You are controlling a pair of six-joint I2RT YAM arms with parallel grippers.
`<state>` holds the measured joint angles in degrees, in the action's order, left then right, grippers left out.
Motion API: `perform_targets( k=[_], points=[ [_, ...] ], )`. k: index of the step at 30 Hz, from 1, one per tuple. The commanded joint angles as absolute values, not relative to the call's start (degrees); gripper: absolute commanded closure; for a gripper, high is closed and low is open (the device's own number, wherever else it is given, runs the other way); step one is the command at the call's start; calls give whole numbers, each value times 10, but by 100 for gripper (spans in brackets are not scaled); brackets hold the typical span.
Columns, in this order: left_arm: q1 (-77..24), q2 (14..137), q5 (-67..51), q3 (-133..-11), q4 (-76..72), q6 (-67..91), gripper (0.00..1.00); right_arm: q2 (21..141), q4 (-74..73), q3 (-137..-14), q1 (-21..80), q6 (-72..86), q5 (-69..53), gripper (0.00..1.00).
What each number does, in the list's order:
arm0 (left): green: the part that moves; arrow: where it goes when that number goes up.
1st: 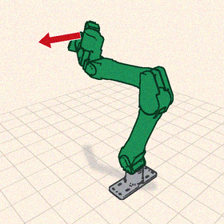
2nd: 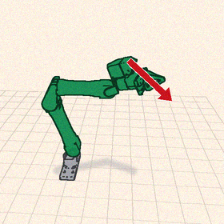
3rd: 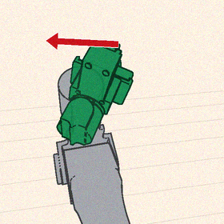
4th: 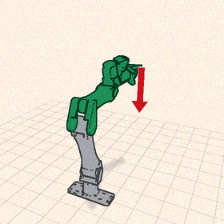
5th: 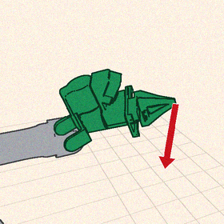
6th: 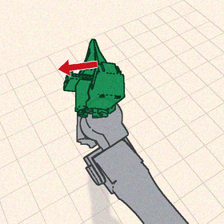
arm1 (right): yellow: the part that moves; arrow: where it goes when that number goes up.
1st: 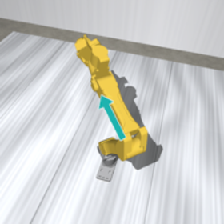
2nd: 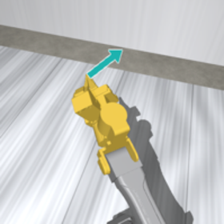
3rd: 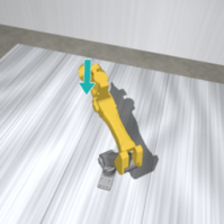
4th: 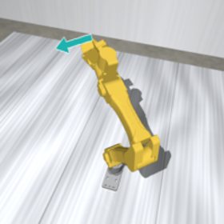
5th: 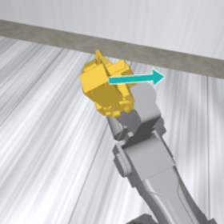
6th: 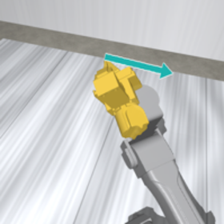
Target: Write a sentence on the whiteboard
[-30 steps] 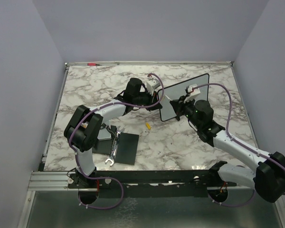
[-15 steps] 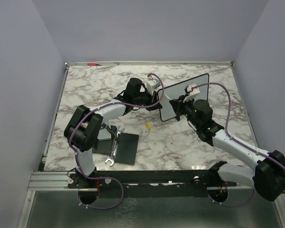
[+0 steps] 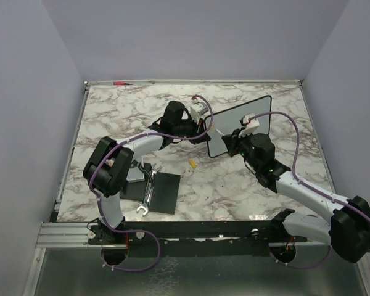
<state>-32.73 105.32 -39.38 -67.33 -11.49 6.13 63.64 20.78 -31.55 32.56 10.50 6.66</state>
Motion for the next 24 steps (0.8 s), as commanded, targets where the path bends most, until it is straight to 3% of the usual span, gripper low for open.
perform_targets(
  k=[1, 24],
  points=[
    [-336, 1056, -398, -681, -96, 45, 100, 631, 200, -310, 323, 106, 90, 99],
    [-336, 1056, -400, -682, -96, 44, 100, 638, 201, -369, 323, 80, 96, 99]
  ],
)
